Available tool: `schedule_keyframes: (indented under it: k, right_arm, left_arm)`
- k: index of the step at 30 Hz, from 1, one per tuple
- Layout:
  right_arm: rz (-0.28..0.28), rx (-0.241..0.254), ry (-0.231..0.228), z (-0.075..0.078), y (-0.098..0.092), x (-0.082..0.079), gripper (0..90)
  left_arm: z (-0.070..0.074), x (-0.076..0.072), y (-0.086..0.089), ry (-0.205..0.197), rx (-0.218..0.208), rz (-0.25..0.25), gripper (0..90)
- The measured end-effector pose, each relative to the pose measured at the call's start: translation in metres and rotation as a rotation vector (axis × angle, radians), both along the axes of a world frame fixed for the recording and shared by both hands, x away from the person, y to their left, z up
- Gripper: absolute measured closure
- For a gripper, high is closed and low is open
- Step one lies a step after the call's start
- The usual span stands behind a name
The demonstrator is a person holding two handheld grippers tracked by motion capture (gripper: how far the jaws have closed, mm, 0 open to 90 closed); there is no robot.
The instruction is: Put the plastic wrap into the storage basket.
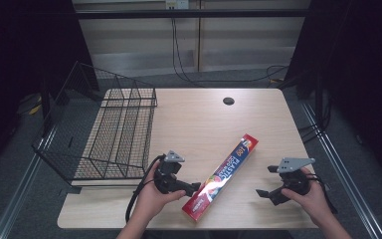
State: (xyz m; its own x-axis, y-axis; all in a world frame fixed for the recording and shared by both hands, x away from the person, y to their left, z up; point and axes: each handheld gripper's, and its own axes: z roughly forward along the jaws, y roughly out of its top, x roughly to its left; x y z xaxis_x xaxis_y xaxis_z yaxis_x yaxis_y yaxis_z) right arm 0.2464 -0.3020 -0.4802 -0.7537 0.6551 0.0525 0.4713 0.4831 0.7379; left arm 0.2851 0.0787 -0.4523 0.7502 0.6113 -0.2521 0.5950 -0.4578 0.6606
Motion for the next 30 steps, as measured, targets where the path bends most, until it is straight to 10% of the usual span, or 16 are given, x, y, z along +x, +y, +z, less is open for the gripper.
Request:
schedule_keyframes:
  k: [18,30]
  right_arm:
    - [-0.02,-0.007,-0.049,0.01,-0.006,-0.001,4.1]
    - [-0.067,0.041,-0.068,0.019,-0.014,-0.002,4.3]
  left_arm:
    - [0.007,0.006,-0.02,0.007,0.002,-0.008,3.4]
    - [0.013,0.016,-0.067,0.022,0.107,-0.089,6.1]
